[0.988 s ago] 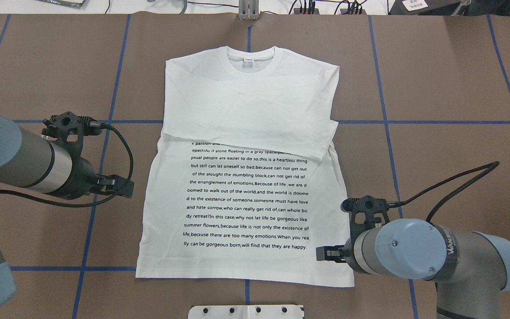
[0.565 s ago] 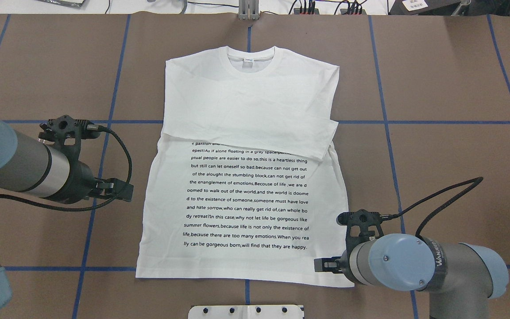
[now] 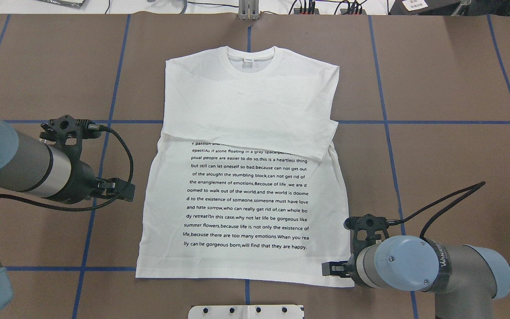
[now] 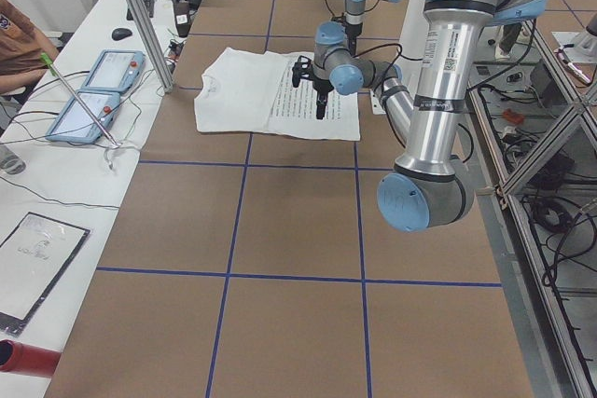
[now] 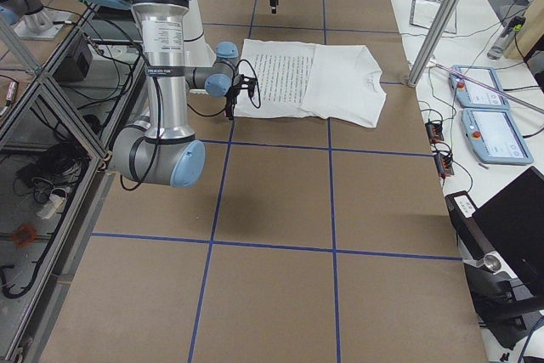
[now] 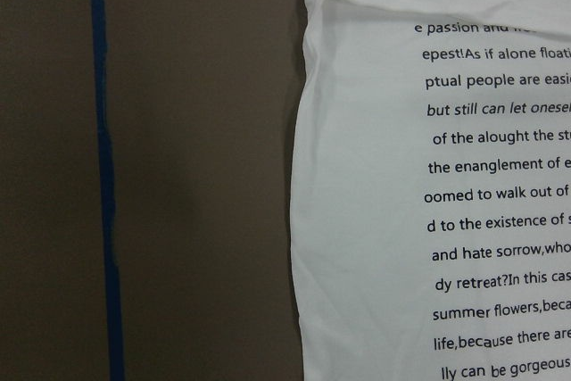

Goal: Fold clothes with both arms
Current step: 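Adjust both grippers along the hem edge and grasp the hem corners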

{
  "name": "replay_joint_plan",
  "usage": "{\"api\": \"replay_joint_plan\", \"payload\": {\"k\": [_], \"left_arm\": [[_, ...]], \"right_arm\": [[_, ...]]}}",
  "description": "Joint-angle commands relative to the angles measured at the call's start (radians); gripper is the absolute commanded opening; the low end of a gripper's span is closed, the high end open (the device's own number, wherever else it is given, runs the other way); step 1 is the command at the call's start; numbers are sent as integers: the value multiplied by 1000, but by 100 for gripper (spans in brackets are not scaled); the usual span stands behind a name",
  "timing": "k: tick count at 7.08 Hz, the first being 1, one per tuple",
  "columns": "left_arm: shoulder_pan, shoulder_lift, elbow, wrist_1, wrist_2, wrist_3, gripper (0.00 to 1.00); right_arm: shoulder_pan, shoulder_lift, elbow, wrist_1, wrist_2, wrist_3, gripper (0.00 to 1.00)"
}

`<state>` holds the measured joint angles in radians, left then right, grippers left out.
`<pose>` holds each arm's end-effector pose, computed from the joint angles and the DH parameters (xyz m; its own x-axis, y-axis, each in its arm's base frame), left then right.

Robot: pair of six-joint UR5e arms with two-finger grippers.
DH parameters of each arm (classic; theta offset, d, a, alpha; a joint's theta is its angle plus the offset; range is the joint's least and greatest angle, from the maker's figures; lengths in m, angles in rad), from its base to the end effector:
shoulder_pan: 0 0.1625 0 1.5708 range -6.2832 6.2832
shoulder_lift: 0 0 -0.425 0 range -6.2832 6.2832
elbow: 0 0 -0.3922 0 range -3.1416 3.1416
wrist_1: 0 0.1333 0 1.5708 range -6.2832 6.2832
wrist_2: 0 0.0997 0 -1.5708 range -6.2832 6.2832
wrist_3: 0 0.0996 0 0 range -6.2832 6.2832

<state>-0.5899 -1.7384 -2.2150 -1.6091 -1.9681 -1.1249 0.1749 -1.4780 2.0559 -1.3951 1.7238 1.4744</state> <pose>0.3425 -0.3433 0.2827 0.6118 0.0690 -0.7880 0.0083 0.9956 0.0937 -0.4797 -0.2047 0.3750 0.7214 0.0309 0.6918 0.0002 0.9990 -0.0448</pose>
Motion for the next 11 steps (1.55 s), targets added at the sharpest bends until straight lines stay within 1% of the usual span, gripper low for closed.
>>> {"api": "replay_joint_plan", "payload": {"k": [1, 4, 7, 8, 9, 11], "left_arm": [[1, -1, -2, 0, 0, 1, 100], [1, -10, -2, 0, 0, -3, 100], [4, -15, 5, 0, 0, -4, 100], [4, -15, 11, 0, 0, -3, 100], [4, -15, 11, 0, 2, -3, 100], [4, -15, 11, 0, 2, -3, 100]], "right_arm": [[-3, -5, 7, 2, 29, 27, 91], [-8, 1, 3, 2, 26, 38, 87], [-6, 1, -6, 2, 25, 38, 85], [-6, 1, -5, 2, 23, 40, 73], [-6, 2, -3, 2, 25, 38, 52], [-6, 5, 0, 4, 23, 40, 22]]}}
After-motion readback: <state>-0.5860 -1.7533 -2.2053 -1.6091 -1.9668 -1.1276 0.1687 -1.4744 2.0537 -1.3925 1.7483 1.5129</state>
